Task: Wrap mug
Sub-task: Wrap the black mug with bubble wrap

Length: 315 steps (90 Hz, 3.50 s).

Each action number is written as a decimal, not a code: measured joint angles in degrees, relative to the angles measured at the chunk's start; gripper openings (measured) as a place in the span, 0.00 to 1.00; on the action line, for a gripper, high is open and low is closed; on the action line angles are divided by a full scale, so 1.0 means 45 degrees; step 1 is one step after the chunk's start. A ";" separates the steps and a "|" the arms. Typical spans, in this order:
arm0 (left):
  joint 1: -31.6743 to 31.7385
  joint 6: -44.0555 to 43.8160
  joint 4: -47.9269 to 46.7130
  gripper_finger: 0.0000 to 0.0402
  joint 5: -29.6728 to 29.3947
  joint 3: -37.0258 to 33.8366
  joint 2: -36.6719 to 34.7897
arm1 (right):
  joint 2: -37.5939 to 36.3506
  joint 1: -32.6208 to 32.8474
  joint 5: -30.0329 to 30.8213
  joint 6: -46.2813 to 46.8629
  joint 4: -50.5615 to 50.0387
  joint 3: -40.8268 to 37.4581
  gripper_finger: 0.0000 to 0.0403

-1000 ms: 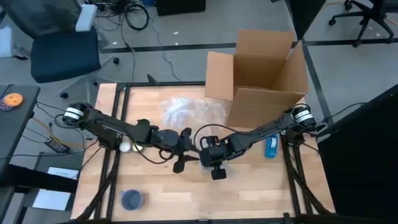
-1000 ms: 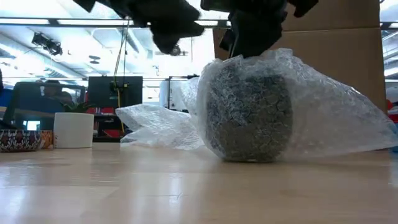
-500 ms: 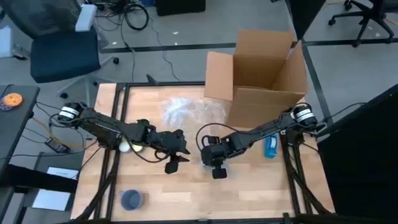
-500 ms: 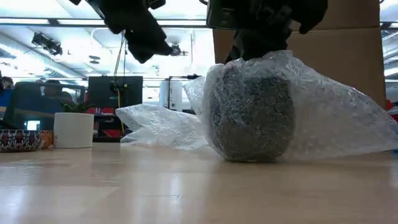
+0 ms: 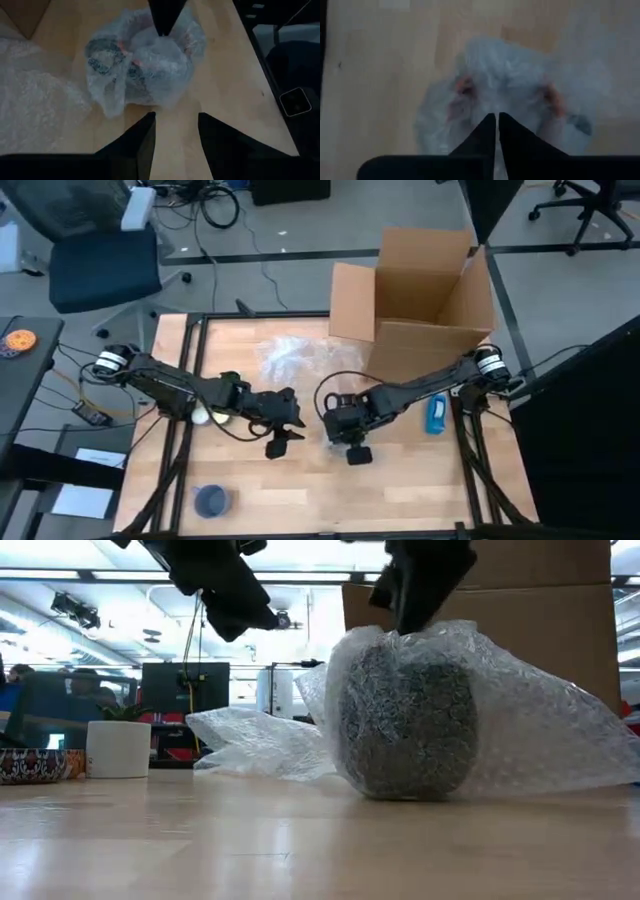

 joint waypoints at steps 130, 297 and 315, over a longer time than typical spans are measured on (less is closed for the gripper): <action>-0.0151 0.0092 0.1422 0.33 -0.0282 -0.0005 0.0107 | 0.0280 -0.0202 -0.0828 0.0346 -0.0487 0.0770 0.00; -0.0257 -0.0675 0.7916 0.33 0.0048 -0.0146 0.4619 | 0.0204 0.0563 0.0338 0.0429 0.0883 -0.1372 0.00; -0.0248 -0.0680 0.7680 0.33 0.1059 0.0319 0.4549 | 0.0164 0.0108 0.0196 0.0461 0.2187 -0.3017 0.00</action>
